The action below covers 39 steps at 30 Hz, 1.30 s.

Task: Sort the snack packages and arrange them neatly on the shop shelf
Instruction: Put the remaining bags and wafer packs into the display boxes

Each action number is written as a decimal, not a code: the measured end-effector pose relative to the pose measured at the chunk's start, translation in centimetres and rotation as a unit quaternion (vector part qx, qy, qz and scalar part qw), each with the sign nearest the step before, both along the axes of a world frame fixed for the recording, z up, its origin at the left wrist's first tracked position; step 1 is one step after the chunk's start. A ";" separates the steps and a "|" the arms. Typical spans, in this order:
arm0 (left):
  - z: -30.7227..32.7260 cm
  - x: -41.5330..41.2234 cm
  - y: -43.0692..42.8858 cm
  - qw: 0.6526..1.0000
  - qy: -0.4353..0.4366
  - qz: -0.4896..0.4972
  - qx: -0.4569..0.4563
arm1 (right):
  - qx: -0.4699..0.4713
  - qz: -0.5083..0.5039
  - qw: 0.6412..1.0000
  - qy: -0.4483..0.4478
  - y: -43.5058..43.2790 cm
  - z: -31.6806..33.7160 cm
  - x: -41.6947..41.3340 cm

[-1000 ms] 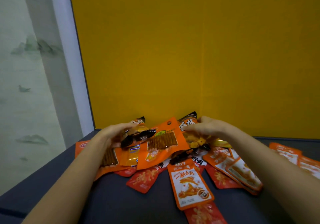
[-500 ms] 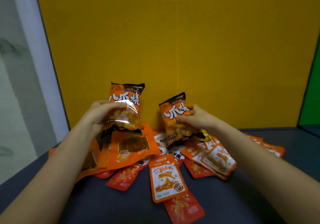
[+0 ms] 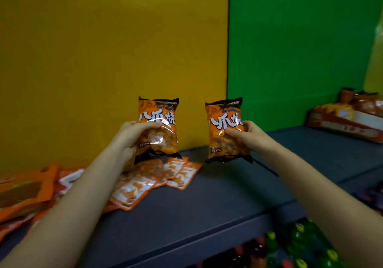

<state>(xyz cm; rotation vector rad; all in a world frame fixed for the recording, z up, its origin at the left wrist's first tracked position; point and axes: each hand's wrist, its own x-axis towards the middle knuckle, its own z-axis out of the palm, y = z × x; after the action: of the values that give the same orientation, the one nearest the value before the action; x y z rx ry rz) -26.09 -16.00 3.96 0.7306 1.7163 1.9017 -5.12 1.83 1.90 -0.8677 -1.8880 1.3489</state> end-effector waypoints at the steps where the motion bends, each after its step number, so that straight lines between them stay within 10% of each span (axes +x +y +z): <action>1: -0.1 1.8 1.8 1.000 -0.004 -0.013 -0.003 | -0.011 -0.011 1.000 0.006 1.3 -0.2 2.3; 16: -2.0 29.6 25.4 0.977 -0.040 -0.210 0.003 | -0.005 -0.191 0.981 0.029 16.7 -1.1 33.6; 39: 0.5 50.9 63.6 0.954 0.003 -0.298 0.026 | 0.043 -0.306 0.951 0.019 45.7 0.8 54.5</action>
<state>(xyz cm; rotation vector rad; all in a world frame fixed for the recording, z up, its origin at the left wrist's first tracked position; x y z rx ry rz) 24.80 47.60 4.50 1.1235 1.2535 1.5180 49.42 47.56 2.69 -1.2388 -1.4534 0.8845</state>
